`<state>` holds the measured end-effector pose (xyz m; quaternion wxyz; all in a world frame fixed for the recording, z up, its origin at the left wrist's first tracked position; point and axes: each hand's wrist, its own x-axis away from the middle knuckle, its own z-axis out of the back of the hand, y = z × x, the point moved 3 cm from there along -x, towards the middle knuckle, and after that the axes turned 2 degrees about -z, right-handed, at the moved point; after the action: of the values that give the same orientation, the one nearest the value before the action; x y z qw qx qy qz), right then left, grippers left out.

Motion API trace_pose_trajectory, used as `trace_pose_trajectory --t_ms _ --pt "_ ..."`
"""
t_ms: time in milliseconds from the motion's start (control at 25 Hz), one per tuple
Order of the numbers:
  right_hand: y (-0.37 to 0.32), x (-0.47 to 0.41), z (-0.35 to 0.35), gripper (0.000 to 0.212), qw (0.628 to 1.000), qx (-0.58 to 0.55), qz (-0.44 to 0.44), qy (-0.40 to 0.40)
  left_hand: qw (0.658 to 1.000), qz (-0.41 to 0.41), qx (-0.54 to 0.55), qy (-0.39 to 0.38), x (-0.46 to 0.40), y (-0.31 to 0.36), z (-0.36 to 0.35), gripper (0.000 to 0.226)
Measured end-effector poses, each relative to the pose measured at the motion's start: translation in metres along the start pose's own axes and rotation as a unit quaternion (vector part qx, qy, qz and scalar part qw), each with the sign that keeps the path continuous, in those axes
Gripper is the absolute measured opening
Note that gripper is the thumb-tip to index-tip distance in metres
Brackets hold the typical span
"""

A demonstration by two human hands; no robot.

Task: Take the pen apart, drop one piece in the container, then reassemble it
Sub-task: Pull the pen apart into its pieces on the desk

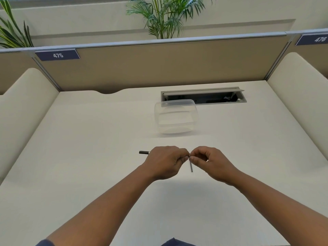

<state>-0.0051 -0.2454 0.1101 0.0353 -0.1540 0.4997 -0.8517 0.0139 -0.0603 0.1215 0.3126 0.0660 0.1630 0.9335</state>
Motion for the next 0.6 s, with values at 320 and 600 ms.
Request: trace_pose_trajectory --t_ms 320,600 --pt "0.024 -0.006 0.007 0.010 0.993 0.088 -0.058 0.049 0.999 0.039 0.026 -0.005 0.000 -0.013 -0.012 0.022" --pt "0.085 -0.020 -0.001 0.017 0.972 0.140 -0.166 0.095 0.991 0.003 0.134 0.027 0.010 -0.023 -0.030 0.033"
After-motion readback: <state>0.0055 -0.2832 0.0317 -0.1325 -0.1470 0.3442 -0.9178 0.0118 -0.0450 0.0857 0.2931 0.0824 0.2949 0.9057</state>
